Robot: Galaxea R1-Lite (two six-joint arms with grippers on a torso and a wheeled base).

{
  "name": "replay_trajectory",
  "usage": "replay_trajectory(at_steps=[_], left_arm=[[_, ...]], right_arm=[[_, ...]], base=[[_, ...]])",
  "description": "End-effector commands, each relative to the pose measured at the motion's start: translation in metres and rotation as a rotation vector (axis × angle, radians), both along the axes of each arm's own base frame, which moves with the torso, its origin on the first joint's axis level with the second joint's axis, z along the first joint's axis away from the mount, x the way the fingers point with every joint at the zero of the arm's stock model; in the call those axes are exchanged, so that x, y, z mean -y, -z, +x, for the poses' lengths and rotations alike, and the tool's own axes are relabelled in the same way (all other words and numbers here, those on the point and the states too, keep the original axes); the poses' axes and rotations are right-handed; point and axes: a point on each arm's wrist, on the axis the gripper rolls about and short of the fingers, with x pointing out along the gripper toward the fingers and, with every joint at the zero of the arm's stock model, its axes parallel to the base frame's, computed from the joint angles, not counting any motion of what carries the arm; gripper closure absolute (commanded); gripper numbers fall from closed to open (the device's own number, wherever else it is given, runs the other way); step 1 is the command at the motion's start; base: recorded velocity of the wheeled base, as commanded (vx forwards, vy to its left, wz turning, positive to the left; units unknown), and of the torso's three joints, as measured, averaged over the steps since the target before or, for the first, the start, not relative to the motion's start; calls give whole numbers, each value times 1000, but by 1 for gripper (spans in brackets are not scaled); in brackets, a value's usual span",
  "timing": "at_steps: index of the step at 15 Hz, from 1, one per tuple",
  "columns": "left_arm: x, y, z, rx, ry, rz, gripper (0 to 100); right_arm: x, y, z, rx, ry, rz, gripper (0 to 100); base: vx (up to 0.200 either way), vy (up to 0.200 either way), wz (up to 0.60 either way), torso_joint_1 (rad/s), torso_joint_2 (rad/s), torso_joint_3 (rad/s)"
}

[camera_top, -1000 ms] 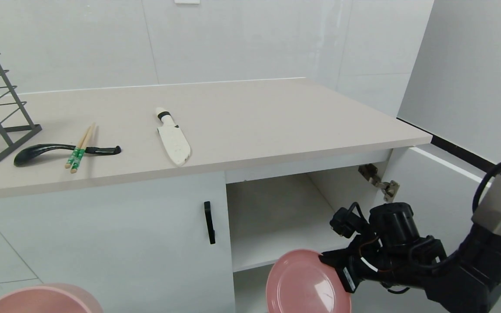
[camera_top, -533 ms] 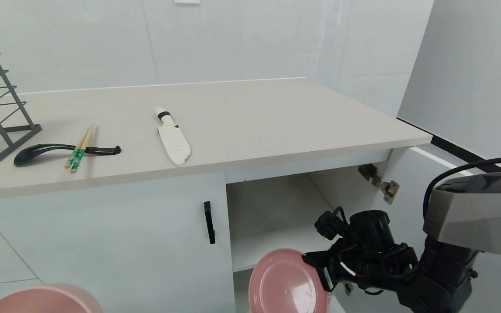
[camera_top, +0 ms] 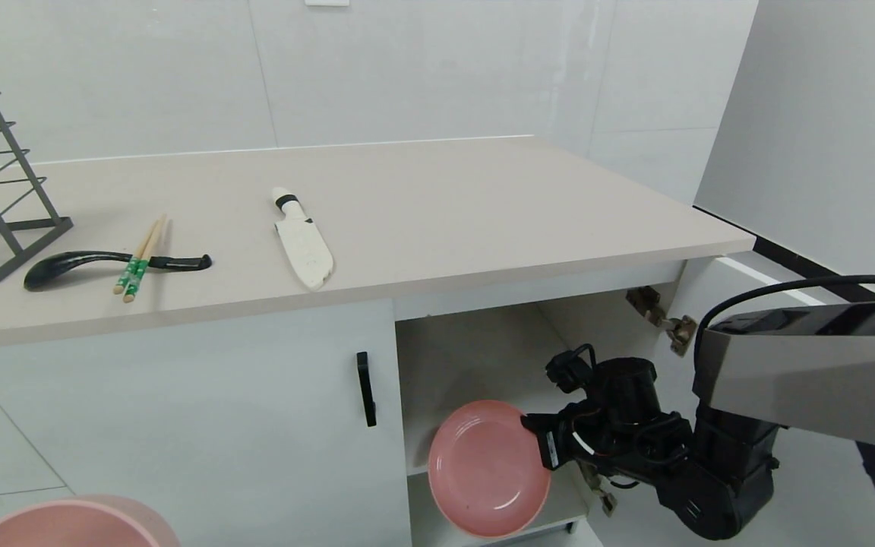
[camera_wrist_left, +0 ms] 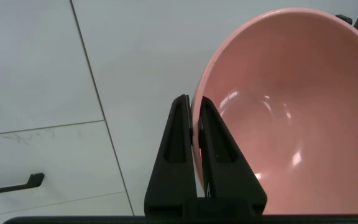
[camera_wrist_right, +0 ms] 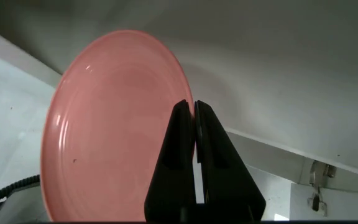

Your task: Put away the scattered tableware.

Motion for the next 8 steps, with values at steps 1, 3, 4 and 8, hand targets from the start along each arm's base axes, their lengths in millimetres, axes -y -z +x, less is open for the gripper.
replay_trajectory(at_steps=[1, 3, 4, 8], left_arm=[[0, 0, 0, 1, 0, 0, 100], [0, 0, 0, 1, 0, 0, 100], [0, 0, 0, 1, 0, 0, 100], [0, 0, 0, 1, 0, 0, 100]], right_arm=[[5, 9, 15, 3, 38, 9, 100], [5, 5, 33, 36, 79, 56, 100], [5, 7, 39, 36, 90, 70, 100], [2, 15, 58, 58, 105, 83, 100]], base=[[0, 0, 0, 0, 0, 0], [0, 0, 0, 0, 0, 0], [0, 0, 0, 0, 0, 0], [0, 0, 0, 0, 0, 0]])
